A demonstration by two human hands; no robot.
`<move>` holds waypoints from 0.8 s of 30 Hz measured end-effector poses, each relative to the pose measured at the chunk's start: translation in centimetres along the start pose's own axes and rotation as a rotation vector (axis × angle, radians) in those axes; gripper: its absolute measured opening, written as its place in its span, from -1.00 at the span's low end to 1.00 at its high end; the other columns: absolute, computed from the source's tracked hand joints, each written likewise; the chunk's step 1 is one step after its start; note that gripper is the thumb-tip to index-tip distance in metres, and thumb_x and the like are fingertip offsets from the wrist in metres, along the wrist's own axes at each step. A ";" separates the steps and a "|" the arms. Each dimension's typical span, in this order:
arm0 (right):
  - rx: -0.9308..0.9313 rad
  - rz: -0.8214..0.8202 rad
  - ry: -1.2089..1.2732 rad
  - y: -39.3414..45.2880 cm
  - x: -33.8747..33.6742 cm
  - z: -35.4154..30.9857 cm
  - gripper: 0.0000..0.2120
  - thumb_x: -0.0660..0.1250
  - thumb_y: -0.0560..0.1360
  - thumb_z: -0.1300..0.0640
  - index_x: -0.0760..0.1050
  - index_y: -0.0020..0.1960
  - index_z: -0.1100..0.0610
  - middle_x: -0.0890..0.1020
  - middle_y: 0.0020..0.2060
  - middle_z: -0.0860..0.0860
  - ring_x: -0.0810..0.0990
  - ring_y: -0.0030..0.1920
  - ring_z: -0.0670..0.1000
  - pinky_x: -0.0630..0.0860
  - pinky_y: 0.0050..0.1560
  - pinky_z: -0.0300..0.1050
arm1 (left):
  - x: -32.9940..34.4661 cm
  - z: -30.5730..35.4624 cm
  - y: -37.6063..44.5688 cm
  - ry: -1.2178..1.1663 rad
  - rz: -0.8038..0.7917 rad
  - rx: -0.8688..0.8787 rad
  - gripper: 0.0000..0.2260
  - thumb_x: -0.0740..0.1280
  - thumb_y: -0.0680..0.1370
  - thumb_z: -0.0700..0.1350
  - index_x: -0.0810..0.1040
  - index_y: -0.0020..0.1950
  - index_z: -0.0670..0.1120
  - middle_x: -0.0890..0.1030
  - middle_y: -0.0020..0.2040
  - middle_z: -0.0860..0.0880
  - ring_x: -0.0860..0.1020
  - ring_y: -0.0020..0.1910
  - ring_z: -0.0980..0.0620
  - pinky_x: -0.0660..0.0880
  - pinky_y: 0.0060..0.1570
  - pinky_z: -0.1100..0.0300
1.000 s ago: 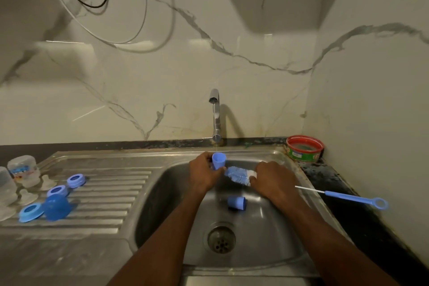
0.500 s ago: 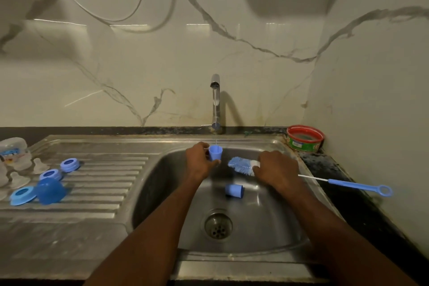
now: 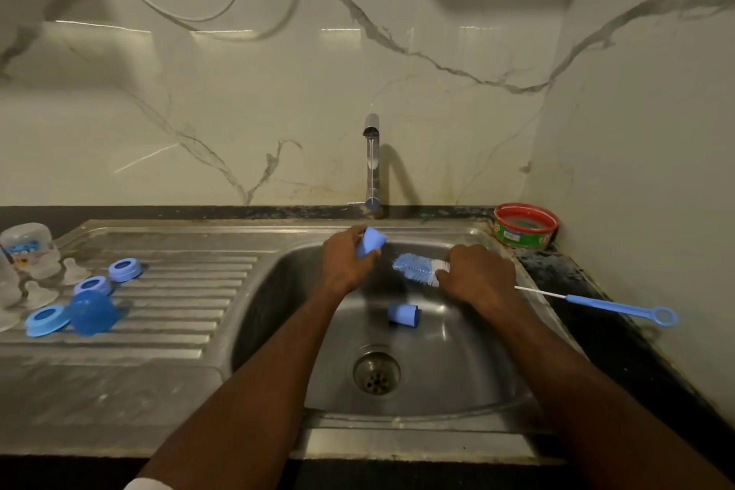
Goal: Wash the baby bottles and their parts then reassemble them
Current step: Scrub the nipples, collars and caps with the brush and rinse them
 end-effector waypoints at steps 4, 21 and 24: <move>-0.006 0.003 -0.004 -0.2 -0.3 0.0 -0.67 0.30 0.54 -0.15 0.57 0.21 -0.01 0.63 0.09 0.04 0.62 0.07 0.10 0.41 -0.11 -0.07 | -0.2 0.1 -0.2 0.183 -0.167 0.051 -0.48 0.52 0.49 -0.03 0.52 0.41 -0.13 0.61 0.28 -0.16 0.55 0.25 -0.13 0.39 0.17 0.16; -0.116 0.141 -0.020 -1.3 -3.2 -2.5 -0.71 0.30 0.54 -0.12 0.59 0.18 -0.03 0.65 0.05 0.04 0.64 0.02 0.11 0.40 -0.14 -0.06 | -4.3 1.5 -1.1 0.168 0.109 0.130 -0.64 0.60 0.36 0.03 0.63 0.08 -0.06 0.67 -0.03 -0.03 0.62 -0.09 0.00 0.57 -0.10 0.07; -0.111 0.140 0.013 -1.5 -3.2 -2.7 -0.72 0.30 0.54 -0.10 0.59 0.17 -0.02 0.66 0.05 0.04 0.64 0.01 0.11 0.41 -0.14 -0.05 | -3.9 0.8 -1.3 0.215 0.019 0.086 -0.61 0.61 0.33 0.00 0.63 0.08 -0.07 0.66 0.01 -0.07 0.62 -0.04 -0.04 0.56 -0.06 0.08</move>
Point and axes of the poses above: each hand's wrist, its own y-axis towards the middle knuckle, its own x-axis out of the palm, z = x × y, the point moved 5 cm from there along y, towards the middle knuckle
